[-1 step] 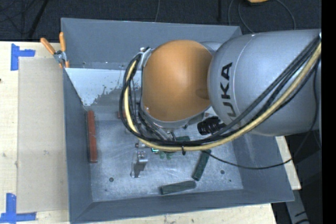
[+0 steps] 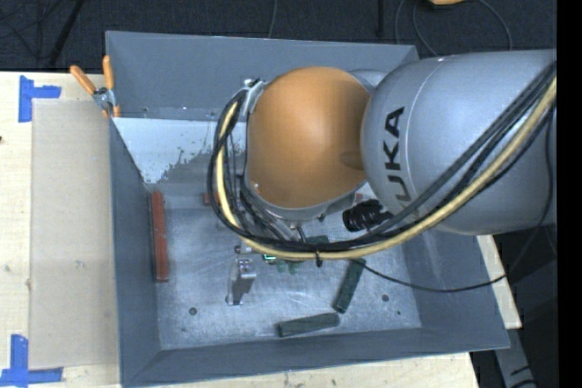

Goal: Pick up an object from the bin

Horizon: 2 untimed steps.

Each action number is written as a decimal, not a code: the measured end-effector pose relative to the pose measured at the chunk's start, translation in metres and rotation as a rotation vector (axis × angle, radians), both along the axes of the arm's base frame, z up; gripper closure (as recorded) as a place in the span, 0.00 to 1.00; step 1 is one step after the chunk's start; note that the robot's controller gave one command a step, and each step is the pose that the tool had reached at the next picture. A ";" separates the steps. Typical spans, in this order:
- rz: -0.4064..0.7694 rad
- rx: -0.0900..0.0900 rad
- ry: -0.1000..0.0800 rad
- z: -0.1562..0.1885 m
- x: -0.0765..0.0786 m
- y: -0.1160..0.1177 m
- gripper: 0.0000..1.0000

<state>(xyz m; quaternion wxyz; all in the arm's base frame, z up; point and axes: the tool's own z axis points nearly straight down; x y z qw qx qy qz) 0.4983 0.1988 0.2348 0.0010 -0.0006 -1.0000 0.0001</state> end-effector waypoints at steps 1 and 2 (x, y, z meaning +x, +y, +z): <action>0.059 0.002 -0.002 -0.015 0.014 -0.038 0.00; 0.083 -0.003 -0.001 -0.023 0.032 -0.065 0.00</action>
Offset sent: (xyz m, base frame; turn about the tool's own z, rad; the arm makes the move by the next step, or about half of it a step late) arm 0.0407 -0.0476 -0.0261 -0.1087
